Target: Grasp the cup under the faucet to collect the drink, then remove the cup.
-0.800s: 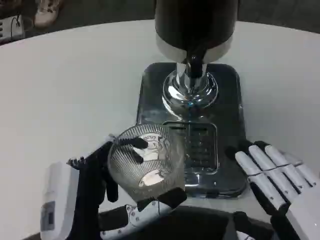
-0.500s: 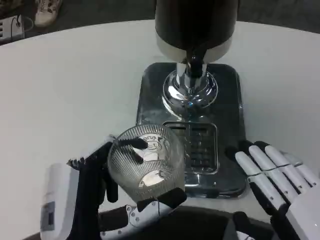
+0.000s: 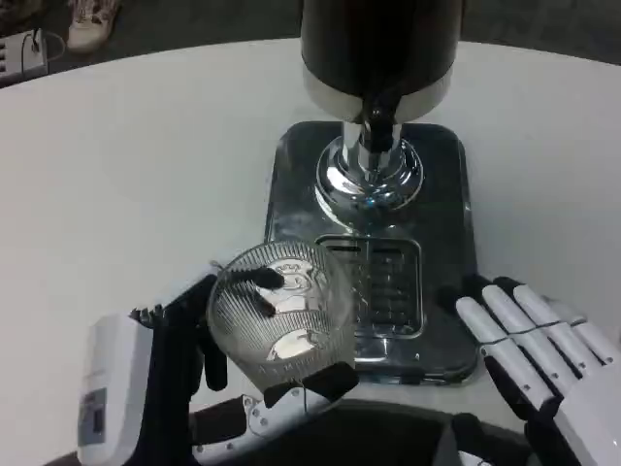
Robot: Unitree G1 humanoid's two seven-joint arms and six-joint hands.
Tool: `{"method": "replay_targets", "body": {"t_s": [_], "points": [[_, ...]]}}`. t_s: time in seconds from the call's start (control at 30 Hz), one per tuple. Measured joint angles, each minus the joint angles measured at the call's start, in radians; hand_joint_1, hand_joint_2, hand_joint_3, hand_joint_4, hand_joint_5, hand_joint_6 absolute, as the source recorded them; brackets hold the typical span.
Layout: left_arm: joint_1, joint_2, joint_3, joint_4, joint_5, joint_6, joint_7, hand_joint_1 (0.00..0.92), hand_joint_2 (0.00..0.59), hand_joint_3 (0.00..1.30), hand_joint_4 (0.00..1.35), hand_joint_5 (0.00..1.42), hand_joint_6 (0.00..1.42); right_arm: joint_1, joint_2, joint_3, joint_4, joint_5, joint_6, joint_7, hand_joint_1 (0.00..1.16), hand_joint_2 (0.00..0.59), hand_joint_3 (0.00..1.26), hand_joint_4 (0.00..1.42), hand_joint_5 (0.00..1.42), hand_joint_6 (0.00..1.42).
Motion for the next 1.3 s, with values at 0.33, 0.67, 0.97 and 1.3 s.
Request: {"method": "replay_targets", "body": {"t_s": [0.33,0.67,0.97,1.3], "points": [[-0.148,0.044,0.061,0.131,-0.005,0.0,0.013,0.767,0.0,1.04,1.13,1.25,1.4,0.017,0.001,-0.003,-0.013,-0.012,0.008,0.011,0.19,0.564,0.09,0.06,0.09,0.18],[-0.335,0.077,0.059,0.336,0.005,0.023,0.053,0.767,0.0,1.04,1.13,1.26,1.4,0.019,0.002,-0.031,-0.022,-0.004,0.025,0.012,0.19,0.564,0.09,0.06,0.1,0.18],[-0.518,0.083,-0.007,0.572,0.035,0.042,0.118,0.767,0.0,1.04,1.13,1.26,1.4,0.038,0.001,-0.056,-0.021,0.013,0.025,0.009,0.19,0.564,0.09,0.06,0.1,0.18],[-0.659,0.092,-0.071,0.75,0.044,0.046,0.163,0.767,0.0,1.04,1.13,1.26,1.4,0.043,0.0,-0.081,-0.02,0.029,0.023,0.007,0.19,0.564,0.09,0.06,0.1,0.18]]}}
